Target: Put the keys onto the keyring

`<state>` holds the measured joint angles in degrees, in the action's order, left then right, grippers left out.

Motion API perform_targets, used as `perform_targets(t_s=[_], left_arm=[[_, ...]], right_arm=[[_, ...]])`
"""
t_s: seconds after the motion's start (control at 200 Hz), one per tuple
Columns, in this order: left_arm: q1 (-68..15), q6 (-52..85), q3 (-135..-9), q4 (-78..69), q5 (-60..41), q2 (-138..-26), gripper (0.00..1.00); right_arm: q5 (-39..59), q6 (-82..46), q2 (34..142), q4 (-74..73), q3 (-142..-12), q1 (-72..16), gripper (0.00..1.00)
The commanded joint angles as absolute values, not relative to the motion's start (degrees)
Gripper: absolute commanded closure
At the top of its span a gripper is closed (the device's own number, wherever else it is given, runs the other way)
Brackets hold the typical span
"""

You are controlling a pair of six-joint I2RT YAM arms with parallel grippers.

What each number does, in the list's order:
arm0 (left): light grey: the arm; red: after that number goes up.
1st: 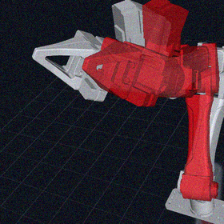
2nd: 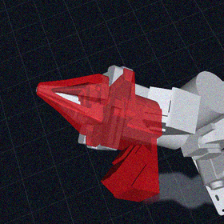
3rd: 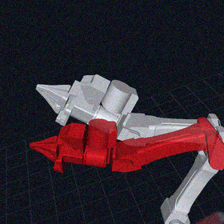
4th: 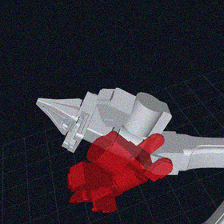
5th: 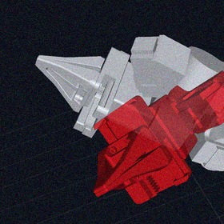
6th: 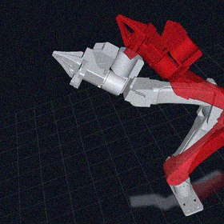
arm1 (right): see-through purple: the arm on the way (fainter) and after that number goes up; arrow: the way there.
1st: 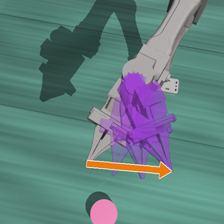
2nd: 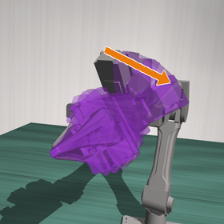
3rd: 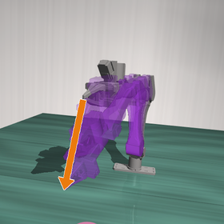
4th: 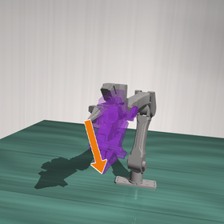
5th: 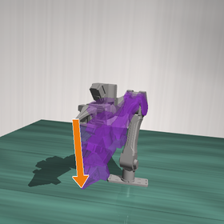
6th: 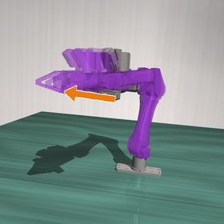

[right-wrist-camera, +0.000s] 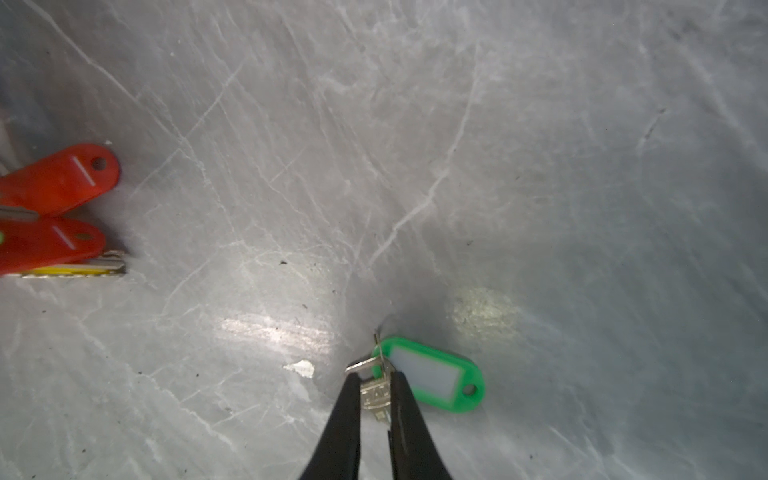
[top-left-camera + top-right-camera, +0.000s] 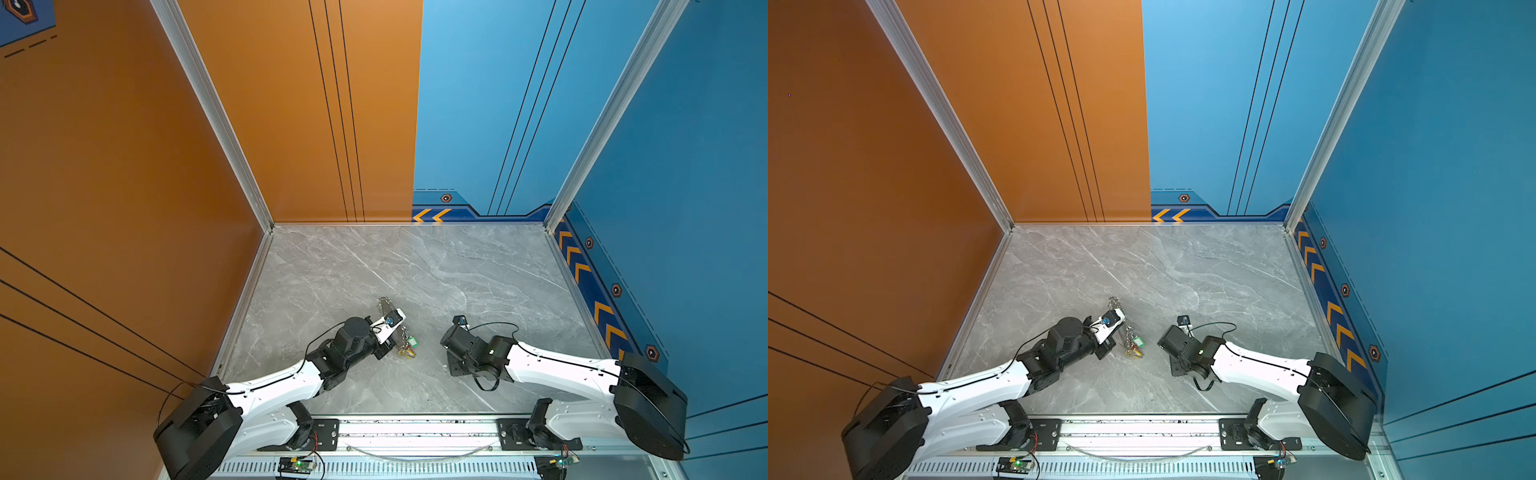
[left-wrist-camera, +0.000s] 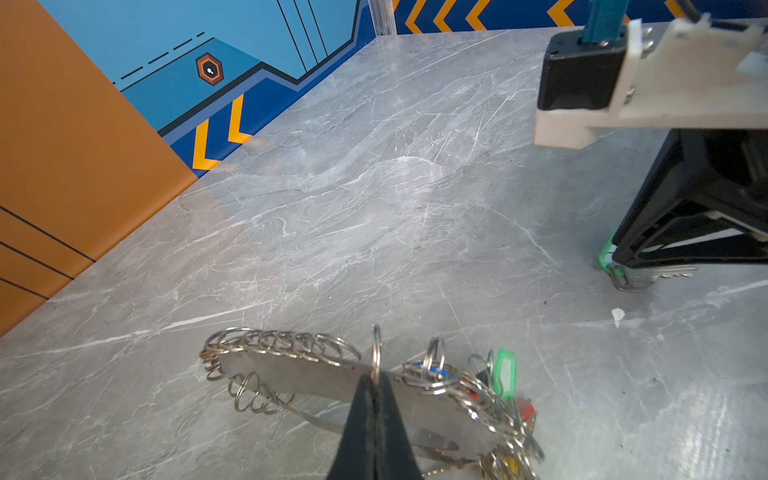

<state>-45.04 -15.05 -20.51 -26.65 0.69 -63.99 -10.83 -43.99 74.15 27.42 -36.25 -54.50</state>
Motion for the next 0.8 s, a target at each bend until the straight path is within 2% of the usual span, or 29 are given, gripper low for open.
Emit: perform_targets(t_s=[0.0,0.3,0.696,0.796], left_arm=[[-45.7,-15.4,-21.6,-28.5,1.2,-64.3,1.00],[-45.7,-15.4,-21.6,-28.5,1.1,-63.9,1.00],[-45.6,-15.4,-21.7,-28.5,1.3,-64.4,1.00],[-45.7,-15.4,-21.7,-28.5,1.2,-64.6,1.00]], right_arm=[[-12.7,-44.8,75.6,26.6,-35.4,-54.7,0.83],[-12.5,-45.5,77.0,25.0,-34.7,-54.8,0.84],[-12.6,-45.0,77.8,26.4,-35.9,-54.8,1.00],[-12.2,-43.6,77.5,30.7,-38.2,-54.9,1.00]])
